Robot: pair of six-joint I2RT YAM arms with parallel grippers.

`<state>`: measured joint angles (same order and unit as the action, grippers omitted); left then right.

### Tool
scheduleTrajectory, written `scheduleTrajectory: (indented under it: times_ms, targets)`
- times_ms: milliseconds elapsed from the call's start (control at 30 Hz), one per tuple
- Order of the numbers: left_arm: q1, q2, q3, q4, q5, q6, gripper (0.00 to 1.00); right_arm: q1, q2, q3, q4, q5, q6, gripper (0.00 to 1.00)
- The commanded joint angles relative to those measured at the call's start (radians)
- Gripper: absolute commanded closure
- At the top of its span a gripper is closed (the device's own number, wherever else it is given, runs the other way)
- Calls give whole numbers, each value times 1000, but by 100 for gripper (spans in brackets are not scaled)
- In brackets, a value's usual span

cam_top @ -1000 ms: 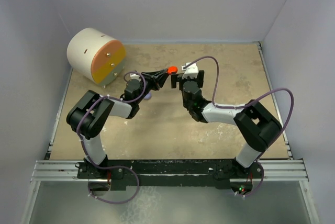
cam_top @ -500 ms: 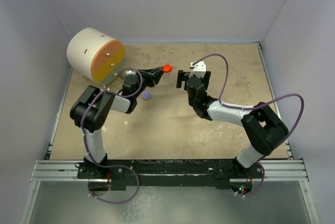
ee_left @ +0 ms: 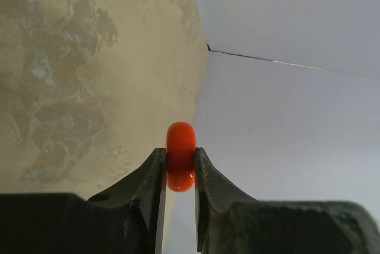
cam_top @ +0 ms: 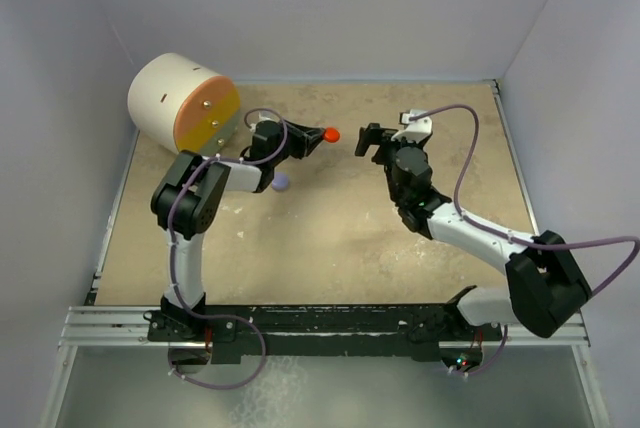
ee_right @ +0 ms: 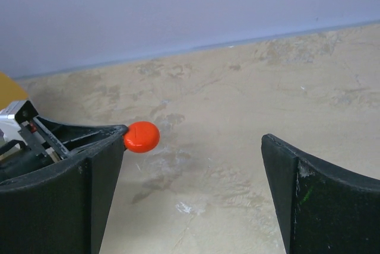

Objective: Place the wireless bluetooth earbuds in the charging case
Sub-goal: Place the charging case at the center of the board.

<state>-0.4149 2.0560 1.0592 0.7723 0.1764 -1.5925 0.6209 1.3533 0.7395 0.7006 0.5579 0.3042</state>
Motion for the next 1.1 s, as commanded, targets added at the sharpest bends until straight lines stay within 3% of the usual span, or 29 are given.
scheduleTrajectory:
  times_ms: [0,633,800,900,1067]
  targets:
    - [-9,30,122,-188,-29,192,100,-16,-60,-29,90,-63,7,0]
    - [-61,176,370,-453,-103,374,100,-57,-82,-78,151,-166,25,0]
    - [-63,171,381,-501,-103,402,58,-66,-85,-80,148,-179,32,0]
    - [-62,151,380,-529,-115,427,49,-69,-86,-82,148,-182,33,0]
    - [-61,68,378,-571,-129,470,43,-71,-90,-79,140,-187,39,0]
